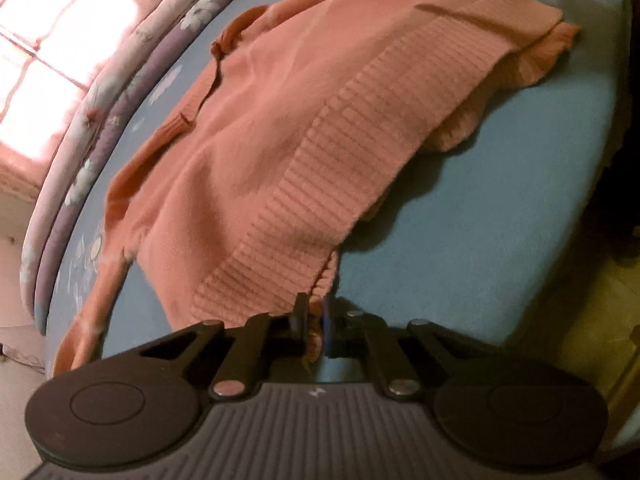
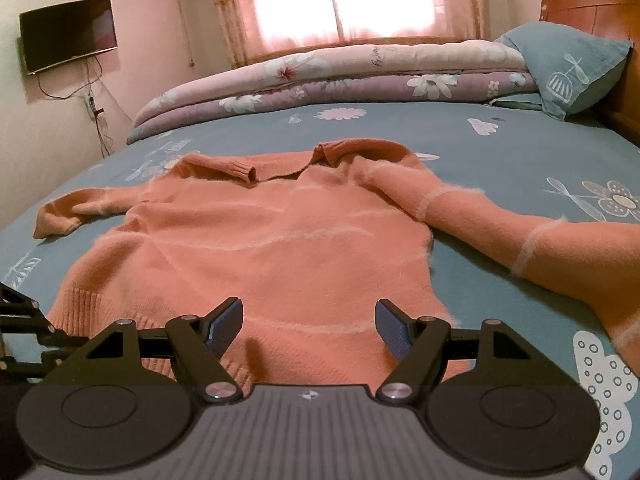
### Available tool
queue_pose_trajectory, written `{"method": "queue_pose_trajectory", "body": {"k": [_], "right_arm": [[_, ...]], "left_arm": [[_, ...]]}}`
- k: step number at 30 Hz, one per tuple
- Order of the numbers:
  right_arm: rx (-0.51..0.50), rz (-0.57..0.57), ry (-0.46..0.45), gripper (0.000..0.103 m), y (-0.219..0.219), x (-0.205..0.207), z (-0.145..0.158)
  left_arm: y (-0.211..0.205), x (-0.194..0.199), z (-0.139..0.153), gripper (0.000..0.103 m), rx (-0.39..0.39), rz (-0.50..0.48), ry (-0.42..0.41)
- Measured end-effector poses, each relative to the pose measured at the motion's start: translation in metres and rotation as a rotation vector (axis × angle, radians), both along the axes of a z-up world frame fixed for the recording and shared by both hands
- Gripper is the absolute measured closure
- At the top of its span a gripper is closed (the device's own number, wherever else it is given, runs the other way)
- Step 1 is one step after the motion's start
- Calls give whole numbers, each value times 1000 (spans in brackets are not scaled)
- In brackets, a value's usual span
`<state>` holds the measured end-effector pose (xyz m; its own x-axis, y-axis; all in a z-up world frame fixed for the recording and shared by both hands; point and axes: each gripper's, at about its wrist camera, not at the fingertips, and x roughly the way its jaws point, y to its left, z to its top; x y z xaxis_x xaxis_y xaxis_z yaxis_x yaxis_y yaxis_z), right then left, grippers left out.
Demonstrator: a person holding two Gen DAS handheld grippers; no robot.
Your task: Fold clothes
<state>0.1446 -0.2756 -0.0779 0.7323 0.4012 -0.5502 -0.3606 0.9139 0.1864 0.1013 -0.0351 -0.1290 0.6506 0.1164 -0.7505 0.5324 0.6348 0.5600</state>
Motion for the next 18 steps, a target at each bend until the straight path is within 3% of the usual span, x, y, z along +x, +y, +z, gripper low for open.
{"method": "queue_pose_trajectory", "body": {"k": [4, 7, 10, 16, 18], "right_arm": [[6, 49, -30, 26, 4, -7, 2], [-22, 106, -55, 26, 15, -13, 2], [-70, 164, -92, 26, 30, -20, 1], [-223, 309, -216, 26, 59, -46, -4], [-250, 329, -233, 26, 62, -51, -6]], "left_arm": [[10, -4, 9, 98, -28, 46, -62], [21, -2, 15, 98, 5, 103, -145], [36, -1, 26, 96, -54, 145, -159], [14, -20, 28, 90, -187, 53, -134], [-1, -25, 23, 89, -182, -1, -144]]}}
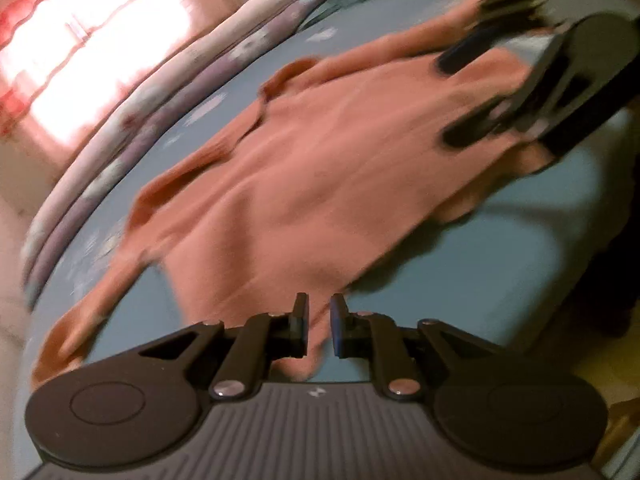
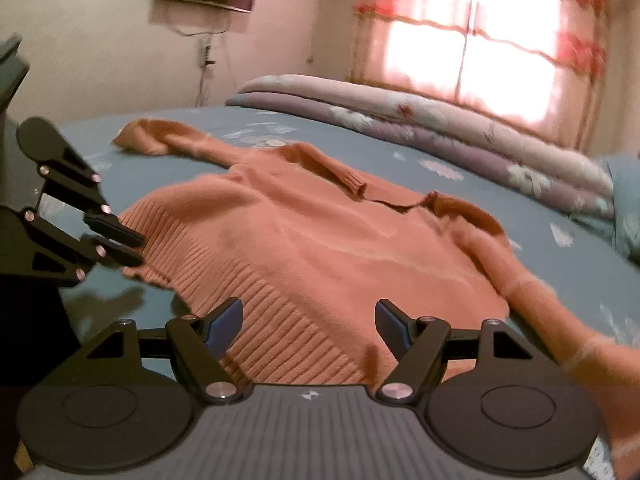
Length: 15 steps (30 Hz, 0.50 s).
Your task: Fold clothes
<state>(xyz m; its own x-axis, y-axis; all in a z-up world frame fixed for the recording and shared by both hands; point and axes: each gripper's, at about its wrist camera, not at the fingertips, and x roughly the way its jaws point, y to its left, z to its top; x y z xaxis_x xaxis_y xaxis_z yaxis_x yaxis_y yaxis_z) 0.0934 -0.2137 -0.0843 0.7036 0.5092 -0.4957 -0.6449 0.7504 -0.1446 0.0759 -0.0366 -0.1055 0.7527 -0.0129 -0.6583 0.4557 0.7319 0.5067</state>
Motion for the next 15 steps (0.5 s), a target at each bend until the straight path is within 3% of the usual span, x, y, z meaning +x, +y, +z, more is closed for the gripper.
{"method": "queue_pose_trajectory", "body": {"k": [4, 6, 11, 15], "right_arm": [[7, -60, 17, 26, -13, 6, 0], [51, -109, 41, 26, -26, 13, 3], [238, -190, 116, 25, -62, 26, 14], [354, -211, 159, 20, -79, 30, 19]], "left_arm": [[-34, -11, -15, 81, 106, -117, -76], [-46, -14, -23, 56, 153, -177, -109], [-72, -23, -45, 48, 299, -308, -200], [-84, -29, -61, 47, 424, -400, -256]]}}
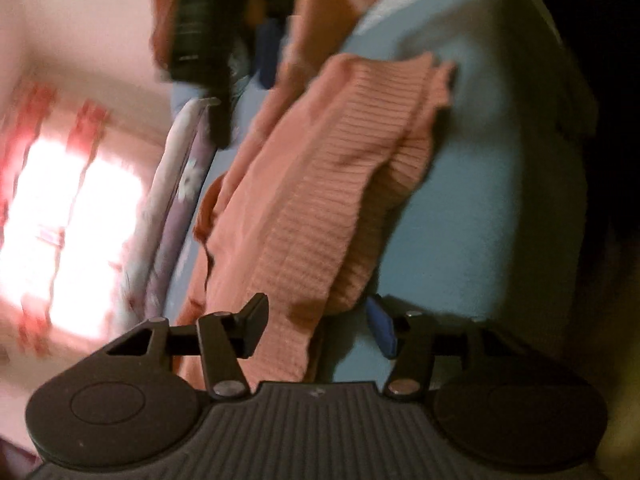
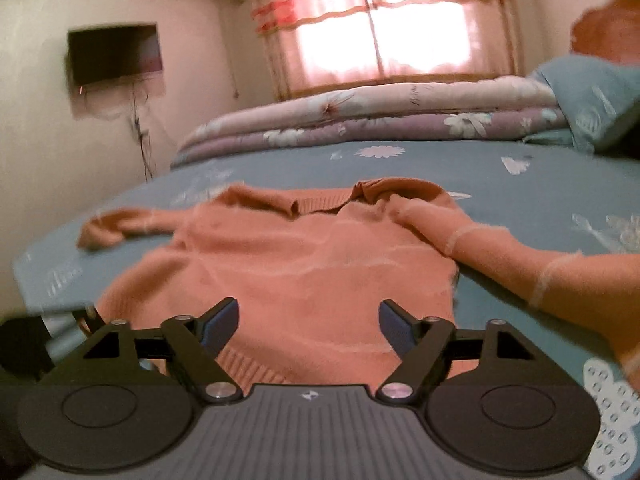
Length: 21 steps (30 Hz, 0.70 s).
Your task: Fold clothes
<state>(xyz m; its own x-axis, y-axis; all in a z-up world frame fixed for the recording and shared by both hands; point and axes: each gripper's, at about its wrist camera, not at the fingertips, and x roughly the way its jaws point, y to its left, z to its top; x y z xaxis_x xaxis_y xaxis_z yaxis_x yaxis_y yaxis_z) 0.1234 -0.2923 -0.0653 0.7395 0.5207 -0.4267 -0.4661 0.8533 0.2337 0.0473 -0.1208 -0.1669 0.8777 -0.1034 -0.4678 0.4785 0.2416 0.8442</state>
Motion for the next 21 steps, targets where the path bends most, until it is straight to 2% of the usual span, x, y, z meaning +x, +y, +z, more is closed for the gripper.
{"method": "queue_pose_trajectory", "body": {"k": [2, 4, 8, 11, 15, 21], "right_arm": [[24, -3, 5, 20, -3, 0, 1], [40, -4, 6, 20, -5, 1, 2], [11, 0, -1, 20, -2, 0, 1], [-48, 15, -25, 20, 6, -4, 0], [-188, 71, -99, 20, 26, -16, -4], [-483, 262, -274, 18, 70, -52, -26]], "left_arm": [[-3, -1, -6, 45, 46, -36, -34], [-4, -2, -7, 44, 54, -58, -49], [-1, -2, -7, 41, 31, -54, -92], [2, 0, -5, 41, 7, -29, -120], [7, 3, 3, 41, -45, -9, -129], [11, 3, 14, 41, -90, -7, -148]]}}
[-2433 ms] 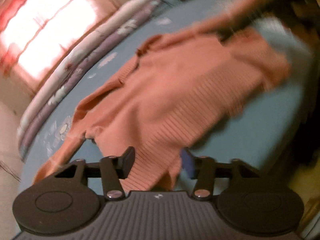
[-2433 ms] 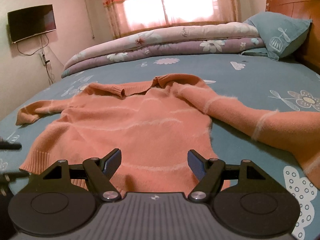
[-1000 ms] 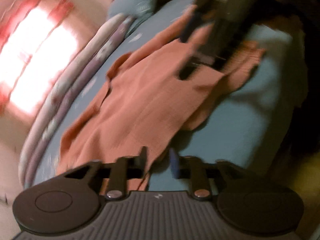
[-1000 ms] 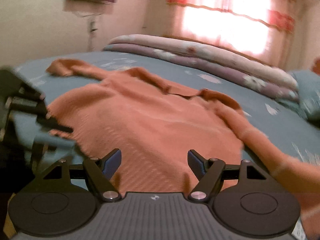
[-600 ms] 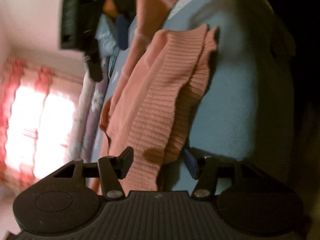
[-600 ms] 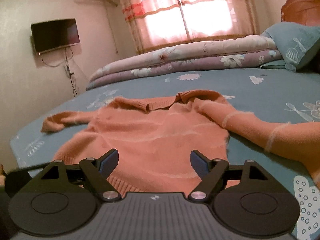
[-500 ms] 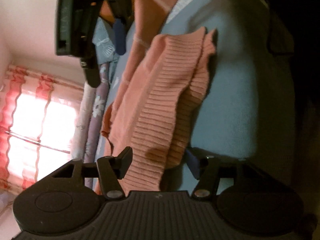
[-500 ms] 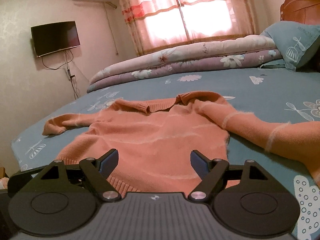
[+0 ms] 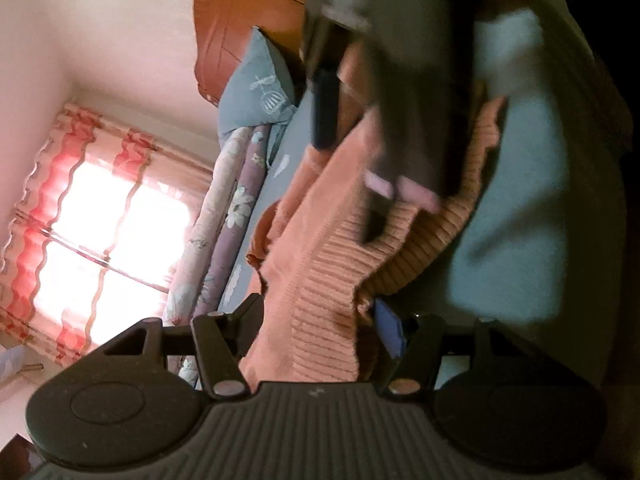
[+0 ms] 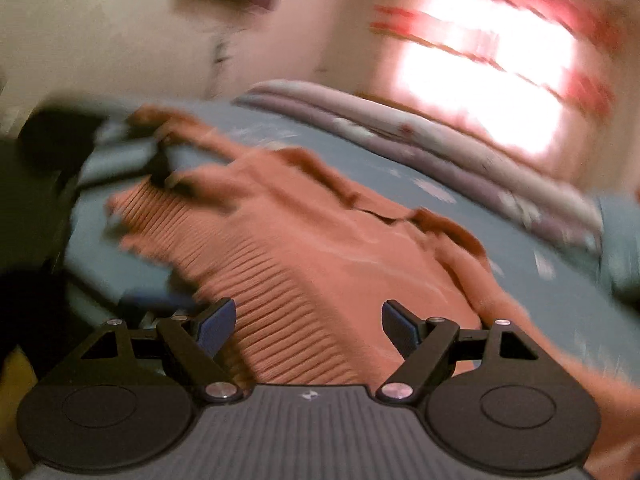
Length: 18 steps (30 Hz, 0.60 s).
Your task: Fold clothes
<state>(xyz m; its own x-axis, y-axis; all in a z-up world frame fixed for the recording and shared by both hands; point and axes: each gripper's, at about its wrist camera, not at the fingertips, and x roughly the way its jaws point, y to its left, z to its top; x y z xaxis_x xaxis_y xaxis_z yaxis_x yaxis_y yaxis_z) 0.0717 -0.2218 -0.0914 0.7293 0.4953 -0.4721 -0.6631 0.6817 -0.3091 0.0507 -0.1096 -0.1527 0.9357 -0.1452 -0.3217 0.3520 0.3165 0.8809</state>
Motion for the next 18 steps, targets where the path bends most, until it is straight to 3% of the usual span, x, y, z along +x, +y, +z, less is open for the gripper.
{"method": "queue_pose_trajectory", "body": {"k": [5, 8, 13, 15, 18], "right_arm": [[-162, -1, -105, 16, 25, -11, -24], [-242, -39, -198, 16, 41, -13, -39], [-367, -6, -376, 19, 55, -30, -57], [-395, -24, -436, 27, 54, -34, -55], [-348, -28, -414, 59, 47, -34, -44]], "left_arm": [[0, 2, 8, 40, -46, 9, 10], [1, 1, 9, 40, -50, 7, 13], [7, -1, 16, 40, -73, 19, 34], [8, -1, 17, 38, -68, 21, 35], [9, -3, 18, 36, -63, 30, 39]]}}
